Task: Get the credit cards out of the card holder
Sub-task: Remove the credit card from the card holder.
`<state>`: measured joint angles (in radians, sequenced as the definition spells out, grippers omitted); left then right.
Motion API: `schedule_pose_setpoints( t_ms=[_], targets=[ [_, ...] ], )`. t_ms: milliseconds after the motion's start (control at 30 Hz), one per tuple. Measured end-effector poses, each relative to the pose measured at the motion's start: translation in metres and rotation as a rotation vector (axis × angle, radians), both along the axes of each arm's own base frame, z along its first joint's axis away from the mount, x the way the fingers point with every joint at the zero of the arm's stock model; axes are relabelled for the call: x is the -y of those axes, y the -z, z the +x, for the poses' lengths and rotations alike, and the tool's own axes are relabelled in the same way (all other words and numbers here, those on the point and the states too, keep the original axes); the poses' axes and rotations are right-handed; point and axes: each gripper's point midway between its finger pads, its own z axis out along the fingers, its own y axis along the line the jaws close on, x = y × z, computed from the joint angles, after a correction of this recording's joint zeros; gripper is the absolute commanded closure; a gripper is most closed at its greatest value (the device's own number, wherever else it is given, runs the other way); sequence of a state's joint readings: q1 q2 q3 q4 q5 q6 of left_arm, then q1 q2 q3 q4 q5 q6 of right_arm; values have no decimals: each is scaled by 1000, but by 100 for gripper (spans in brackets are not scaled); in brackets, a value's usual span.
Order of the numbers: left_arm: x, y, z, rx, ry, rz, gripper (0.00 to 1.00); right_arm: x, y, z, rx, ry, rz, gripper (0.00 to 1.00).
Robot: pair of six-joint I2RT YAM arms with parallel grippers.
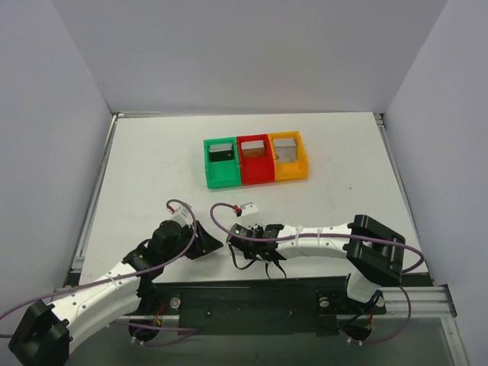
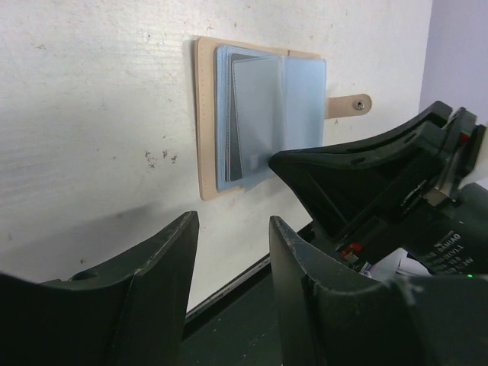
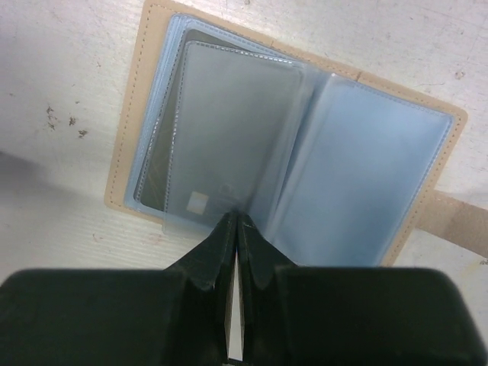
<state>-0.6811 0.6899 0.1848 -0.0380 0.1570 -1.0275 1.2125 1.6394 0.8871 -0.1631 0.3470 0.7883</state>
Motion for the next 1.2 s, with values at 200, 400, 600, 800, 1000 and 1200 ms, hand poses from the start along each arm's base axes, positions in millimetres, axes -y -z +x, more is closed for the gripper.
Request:
schedule_pose_setpoints(
  t_ms=[200,400,600,800,1000,1200],
  targets=[
    [14,7,3,-15,40,3,62,1,-7,0,9,2,13,100],
    [36,11,6,-18,88,12,89,1,-9,0,12,-4,13,78],
    [44,15,15,-6,82,38,100,-3,-11,-2,21,-38,10,68],
    [43,20,22,1,54,57,100,-15,-18,0,29,-60,43,67],
    [44,32,26,-11,45,77,100,-22,-13,0,20,-71,54,66],
    [48,44,30,-24,43,83,100,-23,0,-2,1,-73,30,71]
  ],
)
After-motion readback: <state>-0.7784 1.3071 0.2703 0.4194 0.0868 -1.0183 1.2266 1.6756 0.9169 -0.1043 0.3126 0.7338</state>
